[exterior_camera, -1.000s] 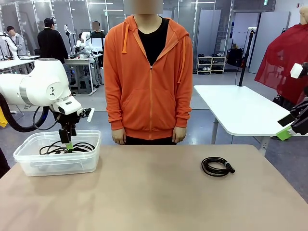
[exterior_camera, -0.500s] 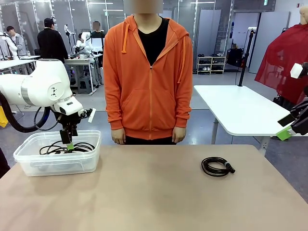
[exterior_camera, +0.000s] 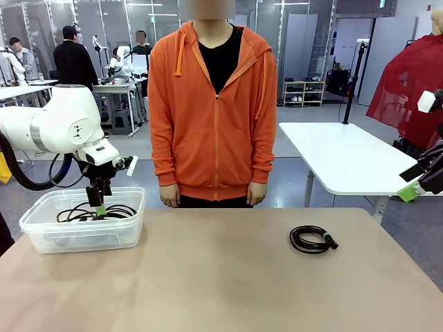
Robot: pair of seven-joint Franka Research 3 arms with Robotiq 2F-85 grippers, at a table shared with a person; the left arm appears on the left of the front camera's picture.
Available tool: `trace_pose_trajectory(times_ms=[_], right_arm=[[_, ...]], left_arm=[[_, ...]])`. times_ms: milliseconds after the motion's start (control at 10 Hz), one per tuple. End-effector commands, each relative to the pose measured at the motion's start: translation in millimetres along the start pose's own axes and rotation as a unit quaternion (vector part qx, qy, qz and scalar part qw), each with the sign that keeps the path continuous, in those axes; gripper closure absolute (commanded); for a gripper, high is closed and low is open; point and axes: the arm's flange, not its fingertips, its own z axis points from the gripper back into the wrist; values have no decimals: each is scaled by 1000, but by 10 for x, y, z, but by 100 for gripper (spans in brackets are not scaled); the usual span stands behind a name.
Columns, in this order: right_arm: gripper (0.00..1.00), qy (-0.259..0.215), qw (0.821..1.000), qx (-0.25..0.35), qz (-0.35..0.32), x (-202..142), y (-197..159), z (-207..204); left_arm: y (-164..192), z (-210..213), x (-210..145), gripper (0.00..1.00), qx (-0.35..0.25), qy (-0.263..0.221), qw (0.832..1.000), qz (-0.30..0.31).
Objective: Organize and store the cables.
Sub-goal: Place the USB Extension Cable into the Organizing box.
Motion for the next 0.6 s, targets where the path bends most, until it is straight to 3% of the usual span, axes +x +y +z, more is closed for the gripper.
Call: trace_pose_trajectory(times_ms=[0, 500], right_arm=[[0, -3, 1000, -1, -2, 15, 9, 8], [0, -3, 1000, -1, -2, 15, 9, 8]], left_arm=[[10, -7, -36, 0, -1, 1, 1000, -9], [10, -7, -36, 0, -1, 1, 1000, -9]])
